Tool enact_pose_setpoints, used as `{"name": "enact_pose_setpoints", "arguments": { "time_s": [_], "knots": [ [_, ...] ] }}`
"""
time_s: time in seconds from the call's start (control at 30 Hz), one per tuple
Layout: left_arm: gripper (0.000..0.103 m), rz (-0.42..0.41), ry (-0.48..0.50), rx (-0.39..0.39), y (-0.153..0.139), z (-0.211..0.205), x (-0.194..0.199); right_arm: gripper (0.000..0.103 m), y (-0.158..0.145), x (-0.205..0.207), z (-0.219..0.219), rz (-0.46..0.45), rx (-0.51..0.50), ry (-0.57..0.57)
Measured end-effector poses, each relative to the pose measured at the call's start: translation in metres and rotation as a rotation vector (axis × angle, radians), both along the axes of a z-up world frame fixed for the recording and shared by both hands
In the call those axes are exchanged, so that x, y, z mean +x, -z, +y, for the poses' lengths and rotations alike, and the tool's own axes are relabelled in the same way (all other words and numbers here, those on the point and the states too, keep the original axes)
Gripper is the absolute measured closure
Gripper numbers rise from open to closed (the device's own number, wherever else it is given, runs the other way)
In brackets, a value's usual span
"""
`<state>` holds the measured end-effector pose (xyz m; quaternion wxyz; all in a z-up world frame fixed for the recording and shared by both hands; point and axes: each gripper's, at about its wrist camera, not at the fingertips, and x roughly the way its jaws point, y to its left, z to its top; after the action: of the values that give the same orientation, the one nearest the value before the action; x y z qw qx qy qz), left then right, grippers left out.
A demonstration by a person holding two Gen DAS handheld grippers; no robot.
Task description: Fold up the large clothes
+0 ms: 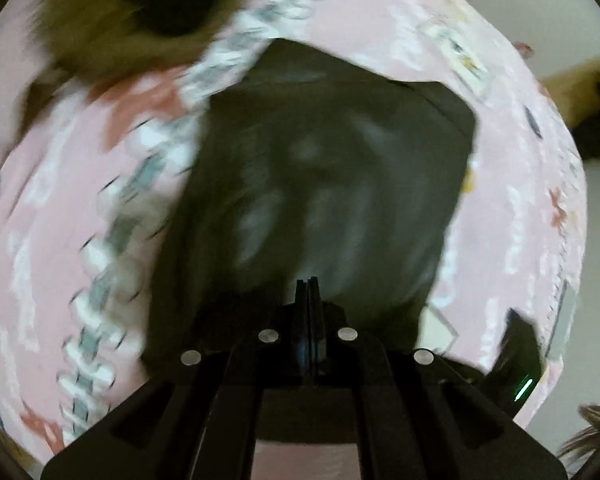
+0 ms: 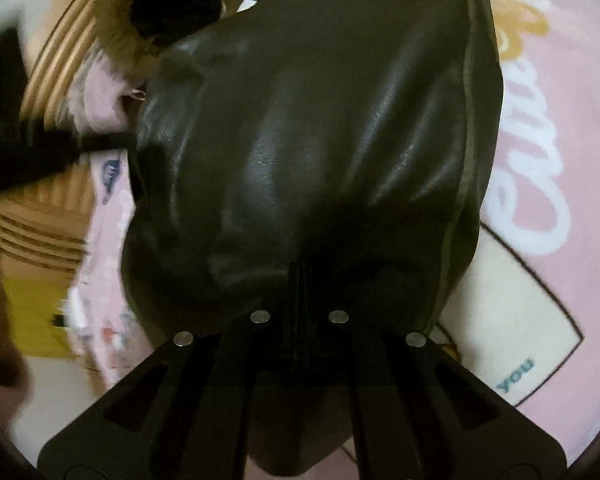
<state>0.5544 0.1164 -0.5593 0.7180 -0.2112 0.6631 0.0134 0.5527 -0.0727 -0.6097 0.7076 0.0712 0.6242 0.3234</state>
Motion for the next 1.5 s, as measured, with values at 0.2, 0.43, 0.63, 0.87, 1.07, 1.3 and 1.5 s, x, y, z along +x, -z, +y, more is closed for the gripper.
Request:
{"name": "enact_pose_setpoints", "arguments": {
  "time_s": [0.2,0.43,0.63,0.87,1.07,1.3,1.5],
  "knots": [
    [0.100,0.105,-0.031,0.092,0.044,0.003,0.037,0.103,-0.002,-0.007,0.004,-0.042,-0.020,0.070],
    [0.100,0.127,-0.033,0.163,0.075,0.029,0.053,0.103,0.006,-0.004,0.011,-0.060,0.000,0.096],
    [0.100,0.057,0.011,0.157,0.042,0.014,0.035,0.103,-0.022,-0.022,-0.009,-0.075,0.020,0.105],
    [0.100,0.044,0.015,0.161,0.044,0.032,0.064,0.103,-0.032,-0.075,-0.017,-0.152,-0.045,0.039],
    [0.100,0.078,0.050,0.263,0.077,0.022,0.086,0.103,-0.006,-0.082,0.021,-0.250,-0.121,-0.037],
    [0.100,0.028,0.190,0.243,0.030,0.016,0.052,0.103,-0.032,-0.069,-0.022,-0.106,0.019,0.110],
    [0.045,0.019,0.205,0.161,-0.009,0.014,0.001,0.099,-0.059,-0.042,-0.073,-0.065,0.061,0.277]
  ]
}}
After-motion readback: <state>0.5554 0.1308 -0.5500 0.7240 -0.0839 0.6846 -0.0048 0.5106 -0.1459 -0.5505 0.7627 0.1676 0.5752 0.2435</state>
